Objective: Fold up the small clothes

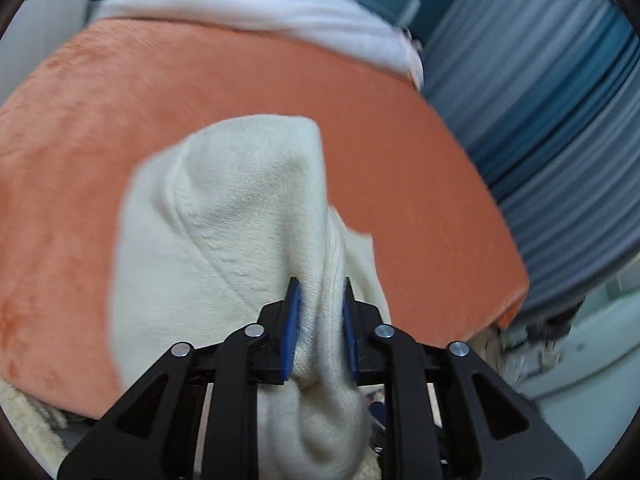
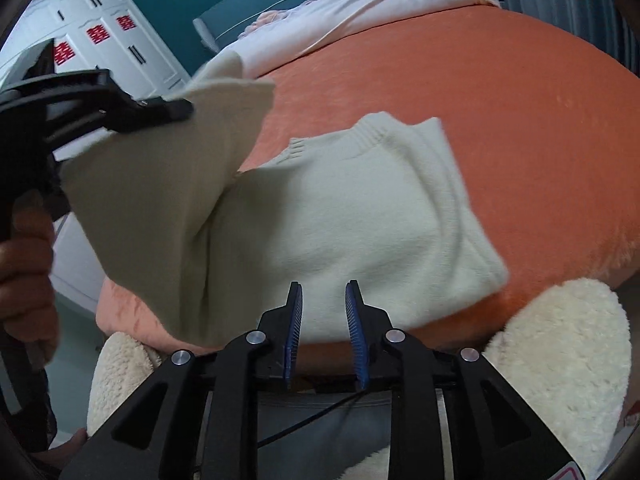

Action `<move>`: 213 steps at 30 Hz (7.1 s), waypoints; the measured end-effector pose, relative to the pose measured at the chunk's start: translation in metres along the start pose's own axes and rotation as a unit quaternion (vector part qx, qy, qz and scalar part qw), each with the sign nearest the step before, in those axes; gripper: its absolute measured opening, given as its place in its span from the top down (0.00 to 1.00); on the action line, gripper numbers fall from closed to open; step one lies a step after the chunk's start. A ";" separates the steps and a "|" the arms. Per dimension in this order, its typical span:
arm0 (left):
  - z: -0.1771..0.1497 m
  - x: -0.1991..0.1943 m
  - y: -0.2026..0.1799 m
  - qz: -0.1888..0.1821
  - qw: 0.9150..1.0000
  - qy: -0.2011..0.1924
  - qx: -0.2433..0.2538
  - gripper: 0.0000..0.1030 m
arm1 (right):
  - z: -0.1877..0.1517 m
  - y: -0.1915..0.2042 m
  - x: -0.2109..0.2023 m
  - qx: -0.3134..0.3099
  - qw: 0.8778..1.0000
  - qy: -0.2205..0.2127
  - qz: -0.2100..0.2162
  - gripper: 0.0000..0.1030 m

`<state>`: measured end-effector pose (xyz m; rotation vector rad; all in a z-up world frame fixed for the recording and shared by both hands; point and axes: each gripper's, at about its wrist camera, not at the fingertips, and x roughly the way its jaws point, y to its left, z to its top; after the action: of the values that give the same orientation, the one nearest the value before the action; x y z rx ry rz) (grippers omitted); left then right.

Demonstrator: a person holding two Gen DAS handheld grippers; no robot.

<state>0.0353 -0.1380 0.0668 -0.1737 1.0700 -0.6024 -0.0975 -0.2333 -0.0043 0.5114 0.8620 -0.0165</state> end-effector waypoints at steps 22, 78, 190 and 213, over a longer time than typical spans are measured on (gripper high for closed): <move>-0.113 -0.032 0.102 0.140 0.988 0.066 0.030 0.14 | 0.031 0.023 0.065 0.072 0.985 0.112 0.114 0.20; -0.083 0.009 0.071 0.120 0.985 0.096 0.079 0.77 | 0.097 -0.045 0.002 0.077 0.987 -0.018 0.142 0.88; -0.050 -0.010 0.053 0.197 0.979 0.043 0.036 0.41 | 0.078 0.062 0.019 -0.106 0.993 0.051 0.018 0.80; -0.019 0.037 0.067 0.082 0.992 0.061 -0.068 0.13 | 0.068 -0.085 0.024 0.095 0.994 0.039 -0.023 0.27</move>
<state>0.0566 -0.0991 0.0014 -0.1668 1.2319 -0.3972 -0.0512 -0.3338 -0.0209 0.6745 0.9536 -0.1233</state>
